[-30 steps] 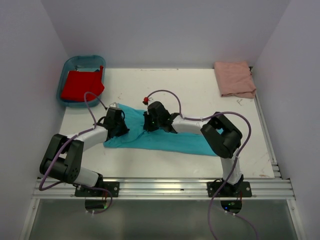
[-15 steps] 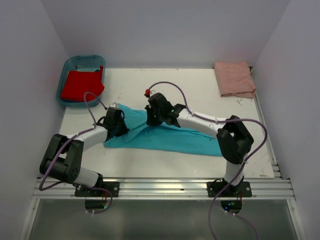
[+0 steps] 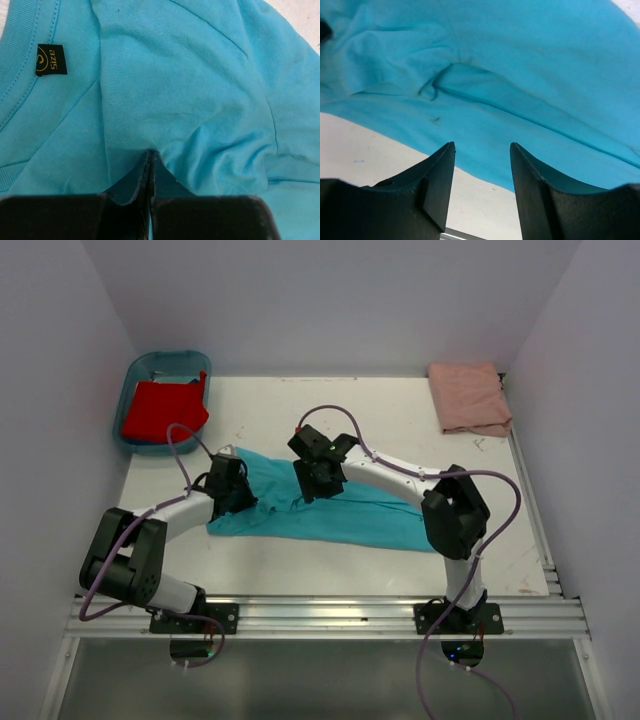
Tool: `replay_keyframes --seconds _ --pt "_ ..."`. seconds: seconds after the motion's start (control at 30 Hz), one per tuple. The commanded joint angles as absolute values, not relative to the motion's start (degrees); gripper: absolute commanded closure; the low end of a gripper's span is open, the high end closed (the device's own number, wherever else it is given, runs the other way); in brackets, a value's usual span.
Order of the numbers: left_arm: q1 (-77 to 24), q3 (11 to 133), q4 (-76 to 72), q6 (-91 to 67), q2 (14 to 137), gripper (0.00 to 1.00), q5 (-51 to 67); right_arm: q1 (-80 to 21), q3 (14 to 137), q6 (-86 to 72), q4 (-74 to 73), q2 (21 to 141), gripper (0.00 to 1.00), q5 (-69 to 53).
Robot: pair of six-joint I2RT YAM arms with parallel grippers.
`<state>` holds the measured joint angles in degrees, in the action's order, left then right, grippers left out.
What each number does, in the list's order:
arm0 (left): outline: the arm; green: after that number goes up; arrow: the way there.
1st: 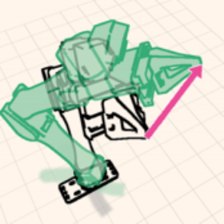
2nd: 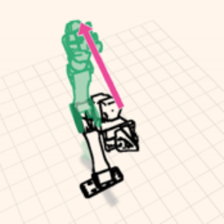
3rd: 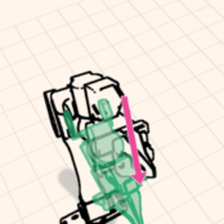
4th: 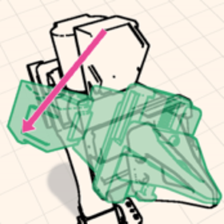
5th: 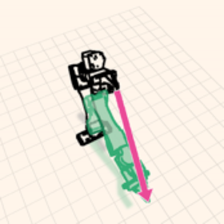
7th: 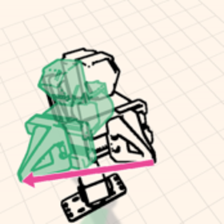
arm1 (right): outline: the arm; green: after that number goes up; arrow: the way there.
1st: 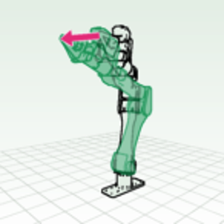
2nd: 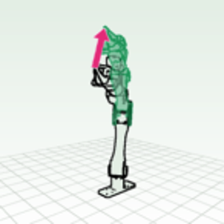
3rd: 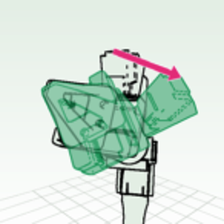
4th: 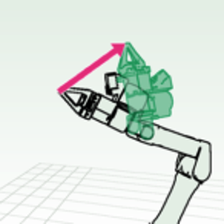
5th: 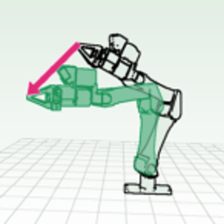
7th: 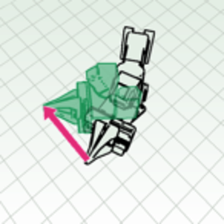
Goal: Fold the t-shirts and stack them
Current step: Fold the tshirt
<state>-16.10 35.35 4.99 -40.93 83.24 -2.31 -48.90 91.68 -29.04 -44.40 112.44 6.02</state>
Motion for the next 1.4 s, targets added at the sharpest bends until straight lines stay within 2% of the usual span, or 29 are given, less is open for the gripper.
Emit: replay_keyframes --seconds 0.0,0.13,0.23,0.27,0.3,0.33,0.47,0.6,1.03,1.37 --pt "-14.94 34.63 8.7 -38.23 84.29 1.0 -4.66 -48.96 92.29 -30.23 -48.6 111.01 0.48 12.2" --pt "-14.77 35.51 9.4 -37.27 83.41 1.0 -5.1 -48.34 90.62 -31.2 -46.59 108.64 0.53 18.89" --pt "-14.42 37.0 10.02 -37.0 83.32 1.0 -5.19 -44.75 86.15 -33.3 -43.87 104.86 0.62 23.46" --pt "-13.98 37.96 10.28 -36.91 83.58 1.0 -5.1 -41.6 83.35 -34.88 -43.42 103.72 0.79 24.77" --pt "-13.8 38.4 10.28 -37.0 83.84 1.0 -5.1 -40.01 81.75 -35.68 -42.72 101.88 0.92 26.53" --pt "-13.54 38.84 10.46 -37.0 84.11 1.0 -5.1 -38.16 80.43 -37.16 -42.37 100.91 1.0 29.41" --pt "-12.4 41.91 11.42 -36.83 85.95 1.0 -5.36 -29.38 73.93 -36.39 -38.5 99.31 1.0 34.62" --pt "-11.78 44.47 12.39 -36.65 87.1 1.0 -5.45 -25.84 71.63 -34.54 -33.32 101.77 1.0 31.12" --pt "-11.78 43.6 12.39 -37.35 86.66 1.0 -5.19 -25.22 64.6 -34.98 -27.95 100.55 1.0 22.68" --pt "-11.78 45.17 9.41 -39.11 93.85 1.0 -5.45 -25.4 57.76 -35.77 -25.67 100.64 1.0 19.16"
